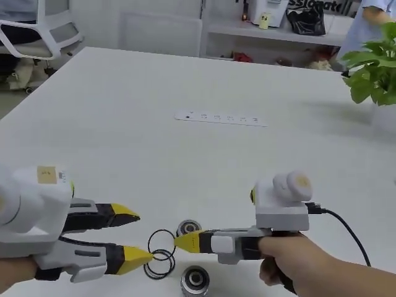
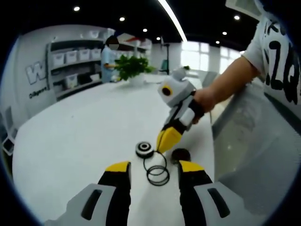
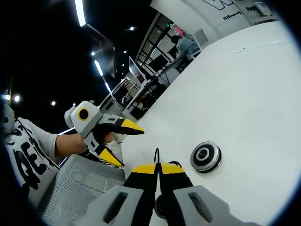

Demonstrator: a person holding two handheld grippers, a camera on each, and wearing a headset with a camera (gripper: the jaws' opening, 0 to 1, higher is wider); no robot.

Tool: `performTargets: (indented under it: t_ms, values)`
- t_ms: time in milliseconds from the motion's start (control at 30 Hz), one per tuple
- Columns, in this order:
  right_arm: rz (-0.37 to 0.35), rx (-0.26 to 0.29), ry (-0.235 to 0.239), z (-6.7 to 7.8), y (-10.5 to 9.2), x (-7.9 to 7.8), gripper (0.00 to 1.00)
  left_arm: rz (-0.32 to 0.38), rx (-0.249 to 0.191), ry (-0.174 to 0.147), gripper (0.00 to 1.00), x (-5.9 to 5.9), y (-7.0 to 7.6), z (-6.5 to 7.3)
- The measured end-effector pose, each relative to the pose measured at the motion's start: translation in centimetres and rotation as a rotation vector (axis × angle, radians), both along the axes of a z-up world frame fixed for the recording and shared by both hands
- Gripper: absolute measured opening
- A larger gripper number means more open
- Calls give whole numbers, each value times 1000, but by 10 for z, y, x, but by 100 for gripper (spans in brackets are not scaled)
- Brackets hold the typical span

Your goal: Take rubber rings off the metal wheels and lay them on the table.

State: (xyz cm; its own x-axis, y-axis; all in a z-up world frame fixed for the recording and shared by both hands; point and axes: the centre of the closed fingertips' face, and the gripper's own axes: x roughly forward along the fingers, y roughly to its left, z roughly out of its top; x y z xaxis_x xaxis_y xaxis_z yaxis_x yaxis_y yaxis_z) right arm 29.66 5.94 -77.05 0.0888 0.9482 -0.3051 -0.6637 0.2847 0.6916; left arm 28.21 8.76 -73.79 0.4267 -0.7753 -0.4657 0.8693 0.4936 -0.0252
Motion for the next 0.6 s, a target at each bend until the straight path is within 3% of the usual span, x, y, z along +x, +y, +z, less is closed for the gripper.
performTargets:
  t_ms: [600]
  values:
    - [43, -40, 31, -15, 8, -14, 0, 17, -1, 18, 41, -3, 5, -5]
